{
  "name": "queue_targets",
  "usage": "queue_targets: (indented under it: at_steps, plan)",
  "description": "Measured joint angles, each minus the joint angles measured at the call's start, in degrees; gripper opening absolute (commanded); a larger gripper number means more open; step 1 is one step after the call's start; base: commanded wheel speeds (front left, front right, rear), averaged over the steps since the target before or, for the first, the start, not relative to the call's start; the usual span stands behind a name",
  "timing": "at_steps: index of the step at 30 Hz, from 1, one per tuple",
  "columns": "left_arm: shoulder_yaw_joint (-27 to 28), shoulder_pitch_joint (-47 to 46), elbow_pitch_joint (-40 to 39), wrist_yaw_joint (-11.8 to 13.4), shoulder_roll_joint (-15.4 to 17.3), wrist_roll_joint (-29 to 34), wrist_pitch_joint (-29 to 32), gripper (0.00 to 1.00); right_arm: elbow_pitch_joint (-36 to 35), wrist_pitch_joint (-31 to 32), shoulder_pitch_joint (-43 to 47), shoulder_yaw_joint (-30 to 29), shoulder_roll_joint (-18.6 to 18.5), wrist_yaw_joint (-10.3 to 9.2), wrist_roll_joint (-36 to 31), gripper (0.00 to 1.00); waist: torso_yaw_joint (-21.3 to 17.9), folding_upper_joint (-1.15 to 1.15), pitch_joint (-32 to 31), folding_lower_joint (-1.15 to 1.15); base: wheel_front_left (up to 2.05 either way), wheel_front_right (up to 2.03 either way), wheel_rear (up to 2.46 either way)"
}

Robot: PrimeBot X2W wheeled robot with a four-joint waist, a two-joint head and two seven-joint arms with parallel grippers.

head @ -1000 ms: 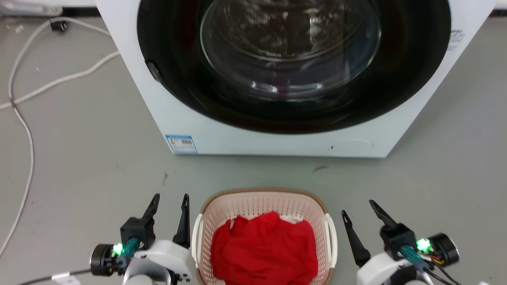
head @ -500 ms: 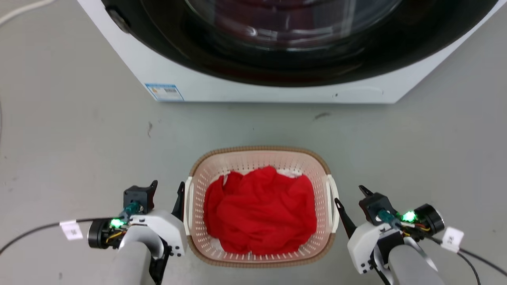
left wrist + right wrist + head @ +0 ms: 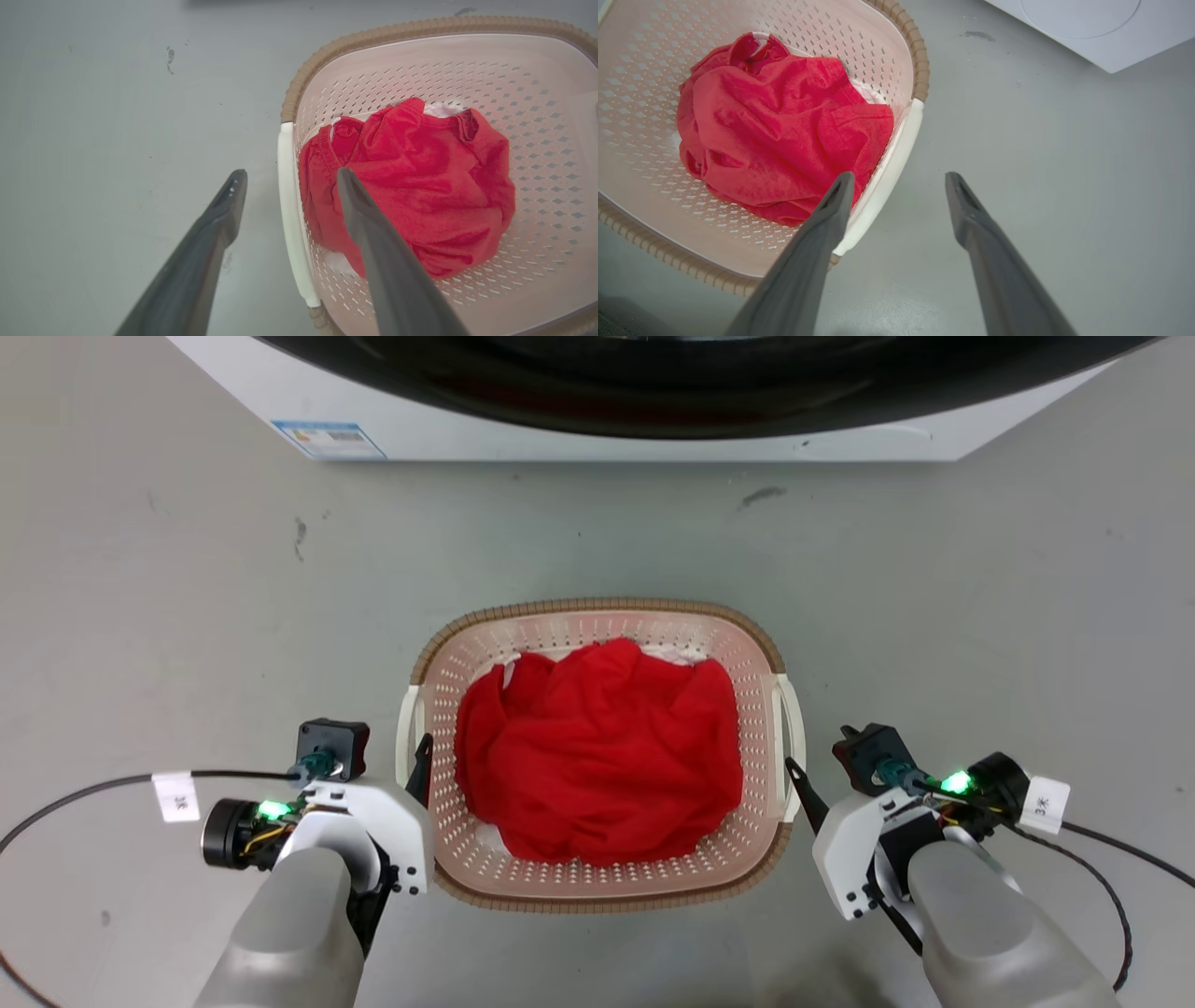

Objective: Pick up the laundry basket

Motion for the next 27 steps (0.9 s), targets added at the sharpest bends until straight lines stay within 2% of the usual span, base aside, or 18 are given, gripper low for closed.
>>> queue_targets:
  at_steps: [14,27]
  plan:
    - [-3.8,-6.9,5.8,0.0,0.9,-2.3,0.0,1.00,4.2,1.0,-6.2,4.5,0.0,0.00,3.6,1.00,-0.1,0.00,8.2,0.00,0.00,0.00,0.00]
    - [-6.9,-9.5,8.0,0.0,0.2,-3.4,0.0,1.00,5.2,1.9,-9.0,6.0,0.0,-0.01,4.4,1.00,0.2,0.00,12.1,-0.01,0.00,0.00,0.00]
